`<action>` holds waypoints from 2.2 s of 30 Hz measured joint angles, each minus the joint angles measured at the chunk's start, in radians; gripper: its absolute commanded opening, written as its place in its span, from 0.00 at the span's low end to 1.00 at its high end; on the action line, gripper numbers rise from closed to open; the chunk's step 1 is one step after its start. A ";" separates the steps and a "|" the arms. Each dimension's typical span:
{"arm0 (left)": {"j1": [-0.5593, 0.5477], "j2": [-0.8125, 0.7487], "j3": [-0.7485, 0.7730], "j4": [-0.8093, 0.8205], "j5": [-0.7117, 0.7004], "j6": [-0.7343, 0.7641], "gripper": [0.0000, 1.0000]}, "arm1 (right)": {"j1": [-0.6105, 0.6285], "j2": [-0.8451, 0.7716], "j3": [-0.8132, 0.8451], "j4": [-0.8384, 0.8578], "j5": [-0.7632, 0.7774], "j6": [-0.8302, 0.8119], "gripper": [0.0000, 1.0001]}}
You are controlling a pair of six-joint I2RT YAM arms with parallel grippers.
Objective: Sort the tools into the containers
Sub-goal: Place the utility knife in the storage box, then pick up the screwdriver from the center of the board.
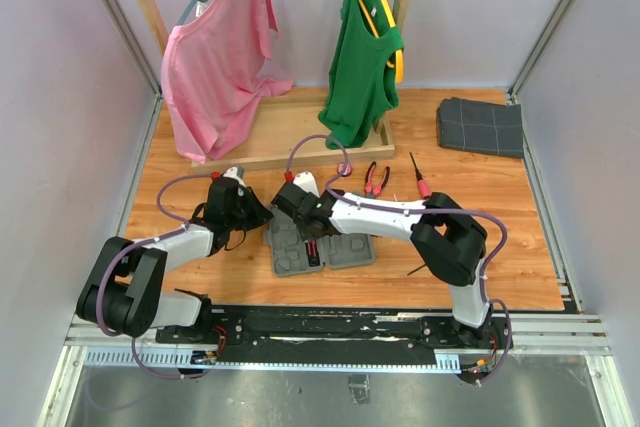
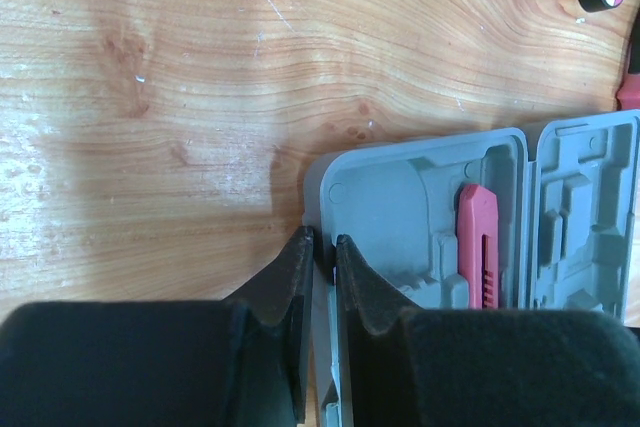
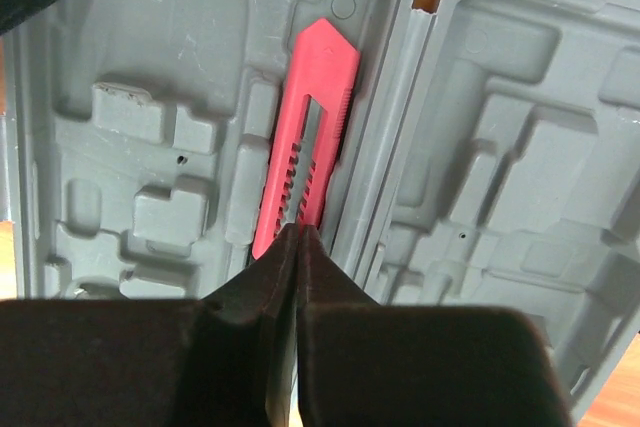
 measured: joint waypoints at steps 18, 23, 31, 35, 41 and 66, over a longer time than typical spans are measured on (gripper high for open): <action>0.000 0.006 0.000 0.010 0.014 0.000 0.15 | 0.002 -0.091 -0.043 0.043 -0.006 -0.052 0.32; 0.000 0.006 0.000 0.011 0.012 0.000 0.15 | -0.002 -0.184 -0.053 0.058 -0.007 -0.109 0.37; 0.000 0.005 0.000 0.011 0.012 0.000 0.21 | -0.021 -0.426 -0.225 0.167 0.030 -0.134 0.45; 0.000 -0.020 -0.017 0.010 0.002 0.000 0.27 | -0.056 -0.524 -0.373 0.190 0.052 -0.121 0.49; 0.000 -0.097 -0.023 -0.015 -0.008 -0.001 0.39 | -0.140 -0.670 -0.535 0.185 0.089 -0.106 0.64; 0.001 -0.408 0.149 -0.427 -0.114 0.064 0.64 | -0.451 -1.018 -0.811 -0.031 0.301 0.219 0.72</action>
